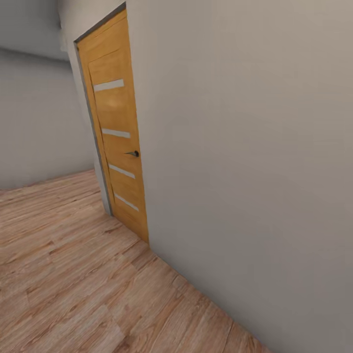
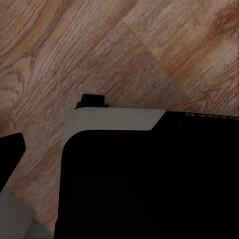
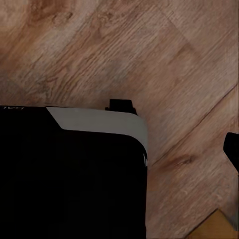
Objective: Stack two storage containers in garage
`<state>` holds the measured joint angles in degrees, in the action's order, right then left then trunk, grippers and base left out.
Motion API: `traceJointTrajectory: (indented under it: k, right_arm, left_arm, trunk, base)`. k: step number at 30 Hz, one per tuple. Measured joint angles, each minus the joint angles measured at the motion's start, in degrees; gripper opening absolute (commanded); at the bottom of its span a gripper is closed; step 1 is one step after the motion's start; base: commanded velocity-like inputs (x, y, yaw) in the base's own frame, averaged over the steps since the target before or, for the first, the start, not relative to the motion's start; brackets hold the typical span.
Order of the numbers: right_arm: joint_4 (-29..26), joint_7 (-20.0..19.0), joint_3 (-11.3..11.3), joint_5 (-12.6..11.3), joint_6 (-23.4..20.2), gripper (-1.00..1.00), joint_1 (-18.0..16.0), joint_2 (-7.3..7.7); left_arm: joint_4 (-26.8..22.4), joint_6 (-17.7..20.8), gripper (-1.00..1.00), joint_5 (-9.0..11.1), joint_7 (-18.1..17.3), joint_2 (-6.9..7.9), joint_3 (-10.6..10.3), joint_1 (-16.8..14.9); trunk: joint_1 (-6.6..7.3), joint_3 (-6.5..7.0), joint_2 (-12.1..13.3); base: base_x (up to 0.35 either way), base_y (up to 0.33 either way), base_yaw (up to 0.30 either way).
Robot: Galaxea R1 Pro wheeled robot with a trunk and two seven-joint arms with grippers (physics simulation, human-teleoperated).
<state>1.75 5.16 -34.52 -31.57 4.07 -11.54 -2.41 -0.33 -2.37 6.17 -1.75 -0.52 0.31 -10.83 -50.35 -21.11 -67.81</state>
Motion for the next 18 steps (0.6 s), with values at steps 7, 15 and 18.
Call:
traceJointTrajectory:
  k: [7,15,18]
  right_arm:
    - [0.0,0.01,0.01,0.01,0.0,1.0,0.0,0.0]
    - [0.0,0.01,0.0,0.01,-0.02,1.0,0.0,0.0]
    - [0.0,0.0,-0.02,0.01,-0.07,1.0,0.0,0.0]
  left_arm:
    - [-0.02,0.0,1.0,0.01,0.02,0.0,0.05,0.01]
    - [-0.02,0.0,1.0,0.01,0.0,0.0,0.05,0.0]
    - [-0.02,0.0,1.0,0.0,-0.01,0.0,0.05,-0.01]
  trunk:
    - [0.0,0.0,0.0]
    - [0.0,0.0,0.0]
    - [0.0,0.0,0.0]
  base:
    - [0.322,0.0,0.269]
    - [0.322,0.0,0.269]
    - [0.322,0.0,0.269]
